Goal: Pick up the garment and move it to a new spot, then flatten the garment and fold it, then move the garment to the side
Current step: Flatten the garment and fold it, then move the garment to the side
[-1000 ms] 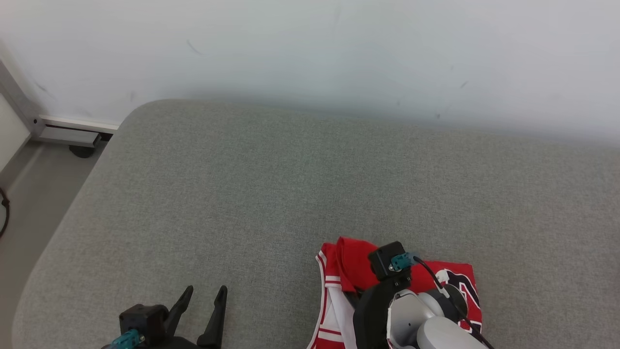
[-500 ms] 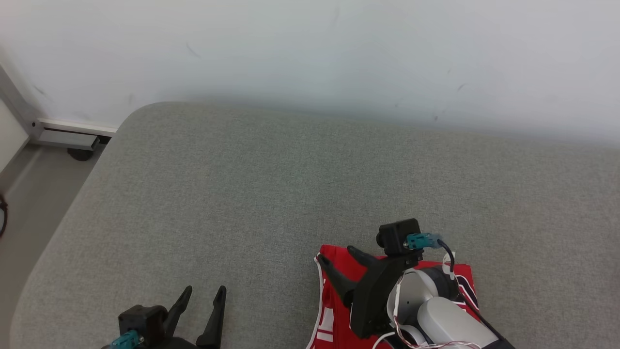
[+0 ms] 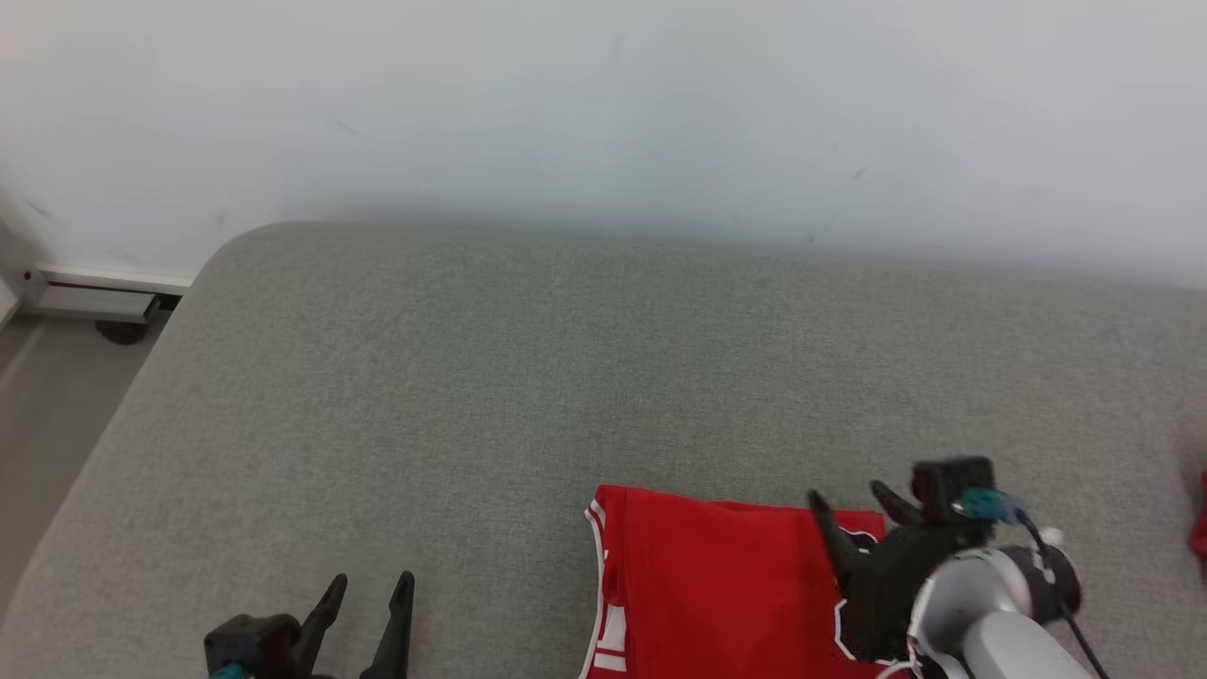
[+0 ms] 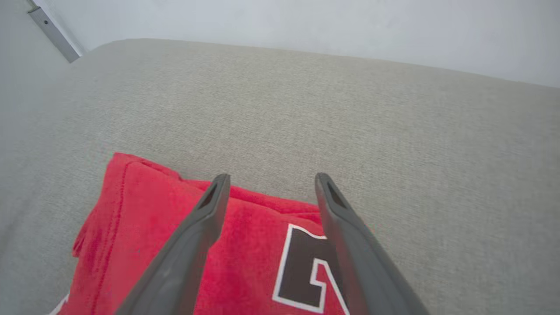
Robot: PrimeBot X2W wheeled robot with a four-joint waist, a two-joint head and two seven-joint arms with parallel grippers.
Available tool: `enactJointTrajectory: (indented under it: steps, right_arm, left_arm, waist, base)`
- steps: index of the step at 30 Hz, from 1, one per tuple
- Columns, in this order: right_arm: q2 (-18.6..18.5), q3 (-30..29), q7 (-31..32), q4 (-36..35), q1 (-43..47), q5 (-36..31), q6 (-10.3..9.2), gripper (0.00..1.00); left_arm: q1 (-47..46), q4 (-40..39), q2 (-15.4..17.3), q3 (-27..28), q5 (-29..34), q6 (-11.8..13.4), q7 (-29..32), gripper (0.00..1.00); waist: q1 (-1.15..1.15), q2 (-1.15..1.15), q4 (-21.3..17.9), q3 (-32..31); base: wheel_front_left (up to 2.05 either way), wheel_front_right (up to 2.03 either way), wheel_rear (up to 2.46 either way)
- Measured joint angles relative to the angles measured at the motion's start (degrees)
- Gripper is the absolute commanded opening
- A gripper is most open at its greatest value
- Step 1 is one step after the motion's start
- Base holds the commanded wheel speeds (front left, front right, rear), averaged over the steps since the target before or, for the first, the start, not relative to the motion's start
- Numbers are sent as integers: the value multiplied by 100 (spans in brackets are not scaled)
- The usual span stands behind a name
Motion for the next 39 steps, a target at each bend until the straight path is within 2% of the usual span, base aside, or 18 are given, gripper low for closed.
enactJointTrajectory:
  steps: [8,14,21,39]
  right_arm:
    - [7,-973,45,-396,918,-255,0,100]
    - [301,-1245,232,-476,1196,-271,0,100]
    - [455,-1586,476,-520,1266,-499,0,100]
    - [680,-1749,1267,-528,1377,-668,0,100]
  left_arm:
    - [78,-65,37,-1,0,5,-2,100]
    - [77,-104,44,-35,2,5,1,100]
    - [46,-194,40,-127,21,0,58,100]
    - [-74,-223,51,-94,21,1,125,100]
  waist:
    - [0,0,-209,-70]
    - [0,0,-262,-39]
    - [0,0,-185,61]
    - [0,0,-48,297]
  base:
    - [0,0,0]
    - [0,0,0]
    - [0,0,0]
    - [0,0,0]
